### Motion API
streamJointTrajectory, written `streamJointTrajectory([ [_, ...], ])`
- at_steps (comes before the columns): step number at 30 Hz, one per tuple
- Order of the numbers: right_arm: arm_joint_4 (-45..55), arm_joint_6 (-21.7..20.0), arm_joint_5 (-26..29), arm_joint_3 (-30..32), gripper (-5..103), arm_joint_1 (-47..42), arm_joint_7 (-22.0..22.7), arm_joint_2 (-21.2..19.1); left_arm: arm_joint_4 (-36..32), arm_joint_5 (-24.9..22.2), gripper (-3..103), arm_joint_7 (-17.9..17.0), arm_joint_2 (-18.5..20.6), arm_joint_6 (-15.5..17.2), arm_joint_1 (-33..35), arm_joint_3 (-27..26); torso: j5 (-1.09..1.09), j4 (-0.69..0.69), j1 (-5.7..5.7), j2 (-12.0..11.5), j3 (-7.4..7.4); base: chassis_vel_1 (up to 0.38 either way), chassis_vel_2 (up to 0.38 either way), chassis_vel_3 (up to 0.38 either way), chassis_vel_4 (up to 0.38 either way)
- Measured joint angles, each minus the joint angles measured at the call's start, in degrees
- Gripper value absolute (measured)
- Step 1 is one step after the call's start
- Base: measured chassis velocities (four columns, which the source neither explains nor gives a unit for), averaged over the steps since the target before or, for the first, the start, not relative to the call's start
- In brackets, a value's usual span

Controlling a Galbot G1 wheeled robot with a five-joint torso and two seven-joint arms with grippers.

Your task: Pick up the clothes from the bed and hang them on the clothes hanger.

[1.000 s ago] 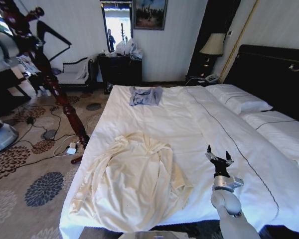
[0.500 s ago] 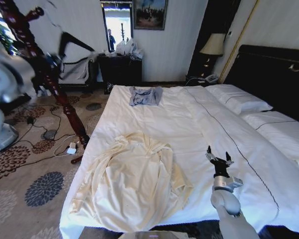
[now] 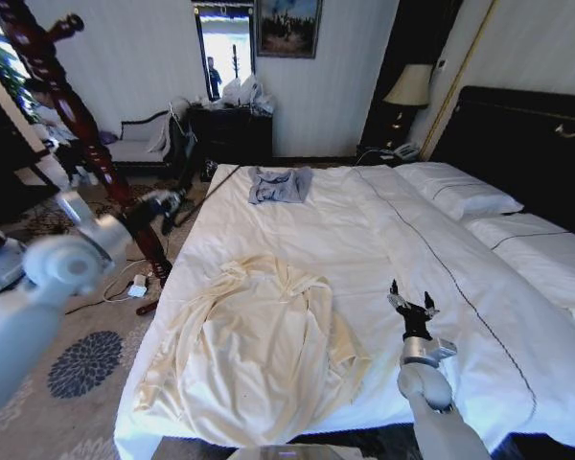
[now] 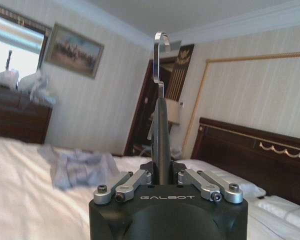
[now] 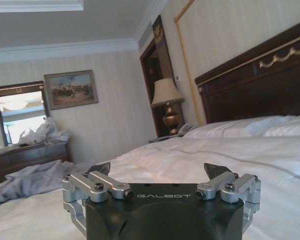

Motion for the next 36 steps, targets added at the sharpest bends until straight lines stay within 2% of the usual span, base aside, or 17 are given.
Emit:
streamJointTrajectory([
  [5,-0.4,-0.1,3.4,-3.9,100,2.1,-0.8,-3.7,0.4,-0.7,17,1.9,-2.7,0.3,6.6,-2.5,0.0,0.0,0.0,0.0,0.0,0.0,0.0,0.0,0.0],
  [8,-0.2,-0.6,11.3,-8.0,100,4.9,-2.7,-9.6,1.3,1.1,17,7.5,-5.6,0.4,11.9,-5.0,-0.01,0.01,0.0,0.0,0.0,0.0,0.0,0.0,0.0],
  [9,-0.2,-0.6,11.3,-8.0,100,4.9,-2.7,-9.6,1.3,1.1,17,7.5,-5.6,0.4,11.9,-5.0,-0.01,0.01,0.0,0.0,0.0,0.0,0.0,0.0,0.0],
  [11,1.5,-3.2,20.6,-11.6,100,7.4,-1.7,-13.6,2.7,4.4,17,10.9,-7.9,-0.4,14.9,-5.9,-0.01,0.01,0.0,0.0,0.0,0.0,0.0,0.0,0.0],
  [13,3.1,-6.2,27.1,-14.5,100,9.5,0.1,-16.7,4.1,5.4,17,13.4,-10.2,-0.9,17.2,-6.1,-0.01,0.02,0.0,0.0,0.0,0.0,0.0,0.0,0.0],
  [14,3.1,-6.2,27.1,-14.5,100,9.5,0.1,-16.7,4.1,5.4,17,13.4,-10.2,-0.9,17.2,-6.1,-0.01,0.02,0.0,0.0,0.0,0.0,0.0,0.0,0.0],
  [15,4.1,-8.6,30.6,-15.8,100,10.6,1.3,-18.2,4.9,5.5,17,14.9,-11.3,-1.4,18.2,-6.1,-0.02,0.03,0.0,0.0,0.0,0.0,0.0,0.0,0.0],
  [17,6.5,-12.9,38.0,-18.1,100,12.8,4.0,-20.4,7.2,5.2,17,21.0,-13.3,-4.2,20.3,-5.1,-0.02,0.0,0.0,0.0,0.0,0.0,0.0,0.0,0.0],
  [18,6.5,-12.9,38.0,-18.1,100,12.8,4.0,-20.4,7.2,5.2,17,21.0,-13.3,-4.2,20.3,-5.1,-0.02,0.0,0.0,0.0,0.0,0.0,0.0,0.0,0.0],
  [21,10.5,-19.0,46.4,-20.8,100,15.1,9.0,-22.4,11.3,4.6,17,34.5,-15.4,-5.4,23.3,-5.6,-0.02,0.01,0.0,0.0,0.01,0.0,0.0,0.0,0.0],
  [22,10.5,-19.0,46.4,-20.8,100,15.1,9.0,-22.4,11.3,4.6,17,34.5,-15.4,-5.4,23.3,-5.6,-0.02,0.01,0.0,0.0,0.01,0.0,0.0,0.0,0.0],
  [23,11.7,-20.5,47.8,-21.5,100,15.4,10.5,-22.8,12.2,4.8,17,37.7,-15.8,-5.1,24.1,-6.5,-0.03,0.01,0.0,0.0,0.0,0.0,0.0,0.0,0.0],
  [26,13.2,-24.2,49.2,-24.3,100,16.2,14.6,-23.2,13.2,6.5,17,42.4,-15.8,-4.1,26.6,-8.7,-0.02,0.01,0.0,0.0,0.0,0.0,0.0,0.0,0.0],
  [29,11.6,-25.4,49.3,-26.1,100,17.3,16.5,-22.9,13.3,8.6,17,43.1,-15.3,-4.0,27.4,-9.2,-0.01,0.01,0.0,0.0,0.0,0.0,0.0,0.0,0.0],
  [31,9.9,-26.0,49.4,-27.5,100,18.6,18.8,-22.2,13.4,10.0,17,40.4,-14.9,-4.3,27.6,-8.7,0.0,-0.01,0.0,0.0,0.0,0.0,0.0,0.0,0.0],
  [32,9.9,-26.0,49.4,-27.5,100,18.6,18.8,-22.2,13.4,10.0,17,40.4,-14.9,-4.3,27.6,-8.7,0.0,-0.01,0.0,0.0,0.0,0.0,0.0,0.0,0.0],
  [36,5.4,-26.1,47.7,-29.4,100,21.9,20.5,-20.7,13.7,11.3,17,32.5,-13.8,-4.5,27.0,-6.6,-0.01,0.01,0.0,0.0,0.0,0.0,0.0,0.0,0.0],
])
